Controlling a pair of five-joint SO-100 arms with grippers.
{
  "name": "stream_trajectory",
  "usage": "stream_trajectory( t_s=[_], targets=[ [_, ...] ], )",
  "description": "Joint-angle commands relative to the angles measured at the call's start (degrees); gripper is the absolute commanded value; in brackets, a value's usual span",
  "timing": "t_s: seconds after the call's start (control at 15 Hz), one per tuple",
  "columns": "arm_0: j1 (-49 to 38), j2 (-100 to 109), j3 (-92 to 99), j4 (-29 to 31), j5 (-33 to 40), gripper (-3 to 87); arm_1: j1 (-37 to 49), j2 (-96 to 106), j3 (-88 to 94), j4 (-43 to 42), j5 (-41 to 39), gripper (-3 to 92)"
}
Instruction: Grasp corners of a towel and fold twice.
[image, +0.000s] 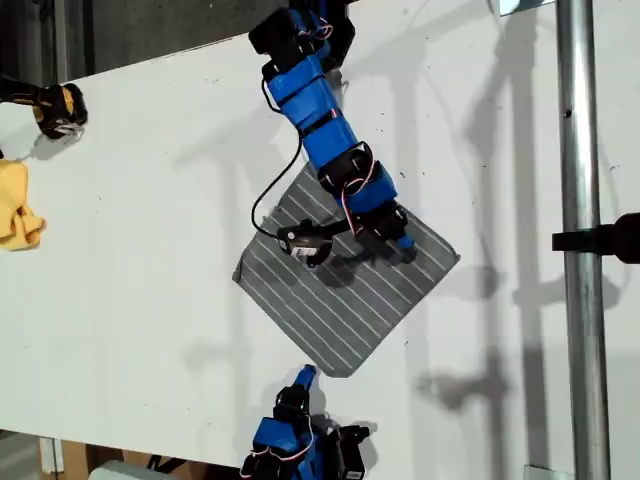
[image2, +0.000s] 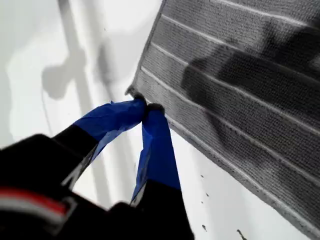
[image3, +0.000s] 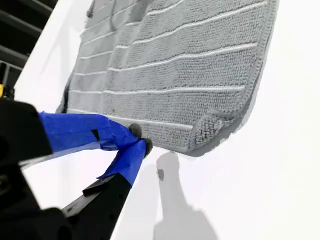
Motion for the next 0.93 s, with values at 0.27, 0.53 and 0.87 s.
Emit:
stream_trajectory(
  t_s=[0.27, 0.53, 0.87],
  targets=[
    [-0.4, 0.3, 0.3, -0.4, -0.1, -1.4, -2.2, -10.1, -8.3, -10.0, -0.4, -0.1],
    [-0.4, 0.3, 0.3, -0.4, 0.1, -1.4, -4.0, -15.6, -10.2, -10.6, 0.7, -0.1],
    [-0.4, 0.3, 0.3, -0.4, 0.3, -1.4, -4.0, -14.9, -5.3, -3.7, 3.7, -0.1]
  ],
)
